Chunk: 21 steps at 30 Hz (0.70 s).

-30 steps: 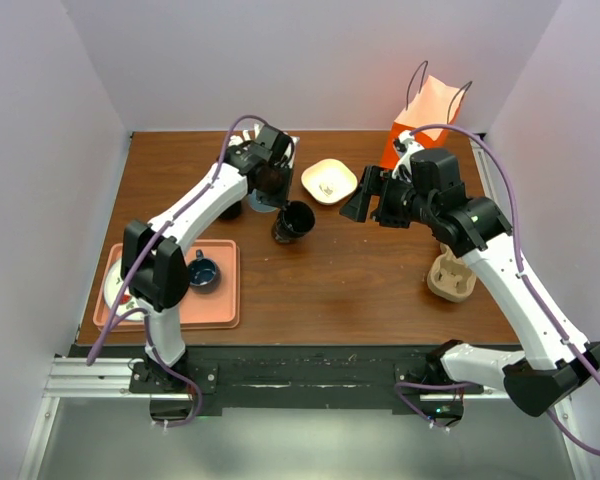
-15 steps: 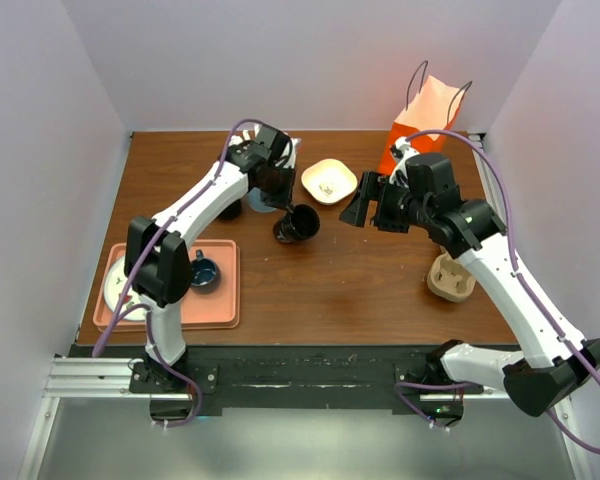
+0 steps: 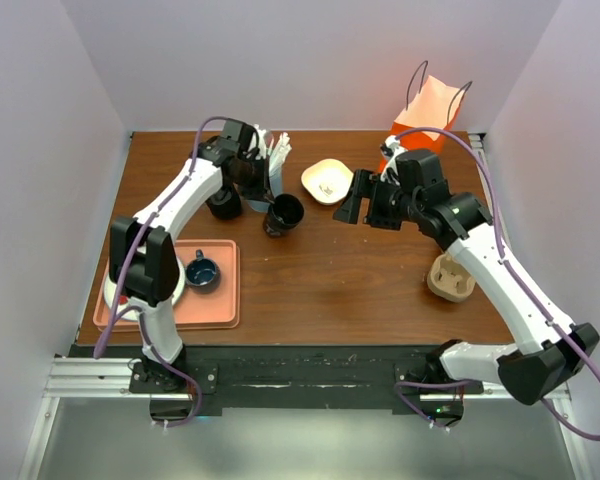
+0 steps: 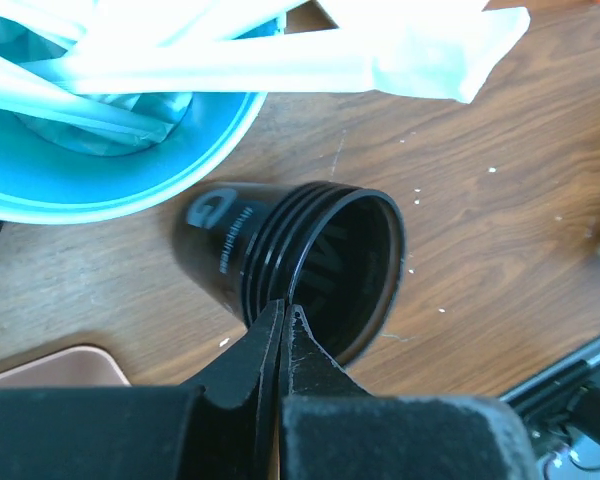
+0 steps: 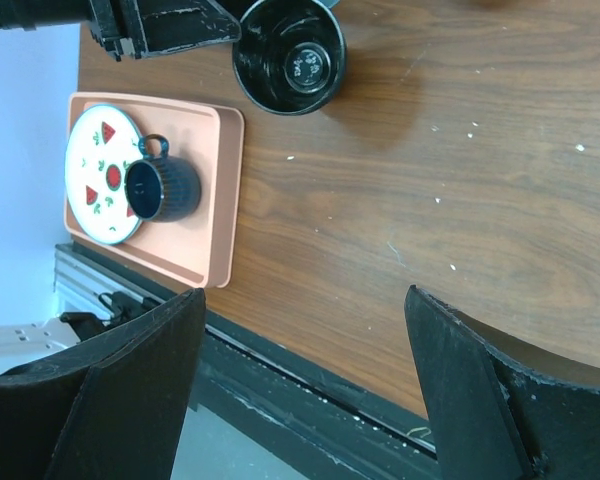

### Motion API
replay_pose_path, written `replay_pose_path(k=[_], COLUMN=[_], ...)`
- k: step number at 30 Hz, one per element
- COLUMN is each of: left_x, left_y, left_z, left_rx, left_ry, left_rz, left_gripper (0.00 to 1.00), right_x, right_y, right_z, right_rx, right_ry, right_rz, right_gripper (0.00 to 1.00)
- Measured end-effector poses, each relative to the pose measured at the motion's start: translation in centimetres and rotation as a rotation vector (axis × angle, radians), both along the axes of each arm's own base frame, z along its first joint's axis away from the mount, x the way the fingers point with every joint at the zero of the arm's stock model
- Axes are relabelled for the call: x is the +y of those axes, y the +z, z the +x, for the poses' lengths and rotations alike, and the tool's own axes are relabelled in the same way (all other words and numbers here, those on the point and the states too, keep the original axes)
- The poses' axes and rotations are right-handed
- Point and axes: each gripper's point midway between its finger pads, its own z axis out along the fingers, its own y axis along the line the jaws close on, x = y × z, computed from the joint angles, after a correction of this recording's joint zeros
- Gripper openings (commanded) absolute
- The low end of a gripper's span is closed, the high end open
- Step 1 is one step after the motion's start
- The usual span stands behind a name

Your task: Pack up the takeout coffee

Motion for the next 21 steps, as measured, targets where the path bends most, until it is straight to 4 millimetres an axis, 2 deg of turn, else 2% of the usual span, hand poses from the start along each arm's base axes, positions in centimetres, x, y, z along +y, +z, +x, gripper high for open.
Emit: replay_pose_path(k=[5, 10, 14, 21], left_x=[-0.5, -1.3, -1.4, -1.6], left_y=[0.4, 0.6, 0.7, 0.8], left_z=[-0.7, -1.5, -1.4, -1.2], left_rx=[0.014, 0.038, 0.037, 0.037], left_ry=[-0.015, -0.035, -0.043, -0.046], left_rz=[-0.095, -0.173, -0.203, -0.249], left_gripper=[0.0, 0.0, 0.0, 0.0], right_x=[0.8, 1.8, 2.7, 4.4], right_y=[-0.2, -1.6, -3.6, -8.7], right_z=[0.9, 2.1, 3.8, 6.5], right_rx=[0.0, 0.031, 0.064, 0.171], right_ry=[0.005, 0.009, 0.001, -0.021], right_rz=[0.02, 0.024, 0.019, -0.013], right_gripper=[0.83, 0.79, 0.73, 0.66])
